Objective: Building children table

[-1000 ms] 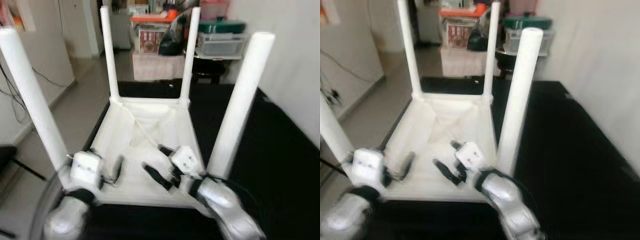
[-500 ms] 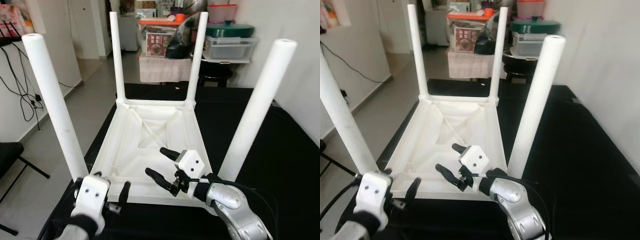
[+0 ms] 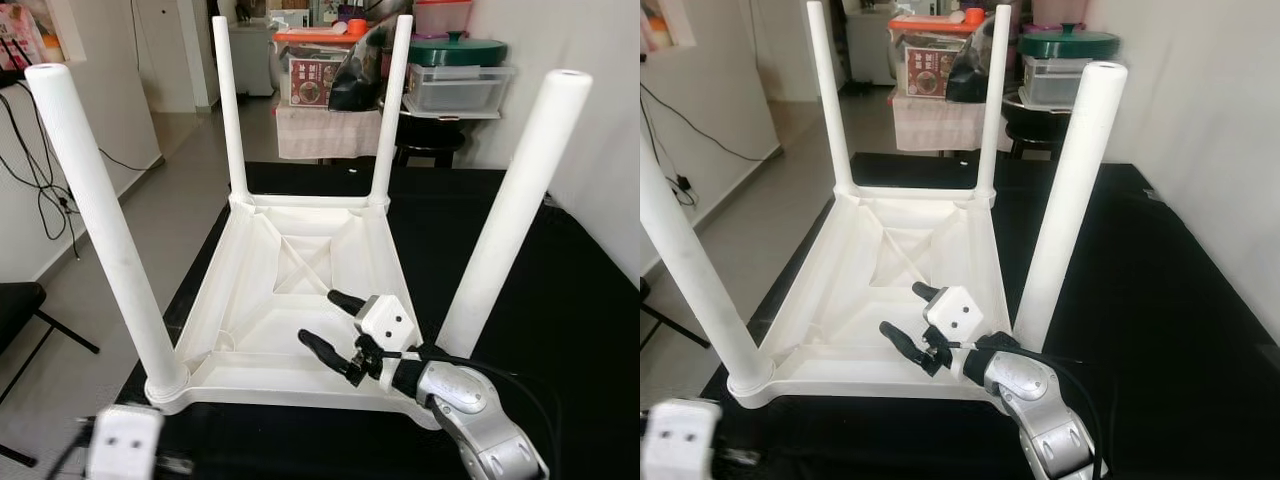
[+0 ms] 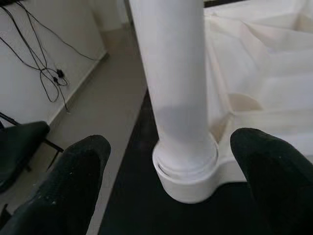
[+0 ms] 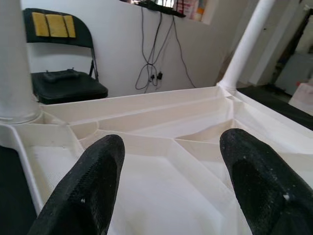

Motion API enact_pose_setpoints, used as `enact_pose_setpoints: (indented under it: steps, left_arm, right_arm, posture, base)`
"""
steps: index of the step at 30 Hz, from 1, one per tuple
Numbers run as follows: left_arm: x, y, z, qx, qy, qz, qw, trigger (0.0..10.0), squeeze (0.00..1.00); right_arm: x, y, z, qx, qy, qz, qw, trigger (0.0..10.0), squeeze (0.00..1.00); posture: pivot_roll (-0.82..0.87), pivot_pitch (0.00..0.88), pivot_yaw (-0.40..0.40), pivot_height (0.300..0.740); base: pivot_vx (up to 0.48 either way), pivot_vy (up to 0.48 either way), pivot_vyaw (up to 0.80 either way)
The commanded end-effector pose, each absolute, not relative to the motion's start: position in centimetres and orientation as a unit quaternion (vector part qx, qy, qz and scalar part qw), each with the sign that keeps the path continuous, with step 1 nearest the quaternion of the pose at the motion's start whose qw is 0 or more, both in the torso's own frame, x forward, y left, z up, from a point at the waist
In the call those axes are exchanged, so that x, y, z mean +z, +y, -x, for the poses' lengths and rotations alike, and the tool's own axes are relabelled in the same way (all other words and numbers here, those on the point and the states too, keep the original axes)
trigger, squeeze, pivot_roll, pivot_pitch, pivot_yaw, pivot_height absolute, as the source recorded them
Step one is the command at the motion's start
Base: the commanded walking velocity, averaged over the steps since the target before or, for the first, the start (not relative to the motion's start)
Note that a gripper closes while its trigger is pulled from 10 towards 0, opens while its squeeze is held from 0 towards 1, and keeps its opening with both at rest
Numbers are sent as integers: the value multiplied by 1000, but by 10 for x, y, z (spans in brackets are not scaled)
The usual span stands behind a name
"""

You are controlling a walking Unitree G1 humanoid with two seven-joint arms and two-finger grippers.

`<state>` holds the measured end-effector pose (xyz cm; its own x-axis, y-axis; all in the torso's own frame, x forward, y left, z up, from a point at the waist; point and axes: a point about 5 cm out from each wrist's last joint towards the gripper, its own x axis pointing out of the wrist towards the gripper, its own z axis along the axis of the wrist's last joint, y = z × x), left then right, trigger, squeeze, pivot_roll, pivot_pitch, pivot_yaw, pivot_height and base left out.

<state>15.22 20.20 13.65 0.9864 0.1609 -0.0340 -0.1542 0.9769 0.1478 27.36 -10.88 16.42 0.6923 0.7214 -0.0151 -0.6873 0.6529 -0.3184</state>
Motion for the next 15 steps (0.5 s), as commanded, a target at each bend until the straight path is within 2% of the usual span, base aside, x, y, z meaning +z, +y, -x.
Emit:
enact_pose_setpoints:
  steps: [1, 5, 15]
  left_arm:
    - [133, 203, -151, 81, 30, -68, 994, 10000, 0]
    - [134, 216, -161, 97, 7, -61, 993, 10000, 0]
    - [130, 227, -177, 82, -9, -41, 996, 10000, 0]
  right_arm:
    - [163, -110, -276, 387, -49, 156, 907, 10000, 0]
    - [163, -114, -278, 381, -45, 162, 909, 10000, 0]
    - [166, -117, -278, 378, -45, 166, 910, 10000, 0]
  posture:
    - [9, 39, -32, 740]
    - [-5, 36, -37, 740]
    - [-27, 38, -46, 740]
  base:
    - [0, 0, 0]
    - [0, 0, 0]
    - [0, 0, 0]
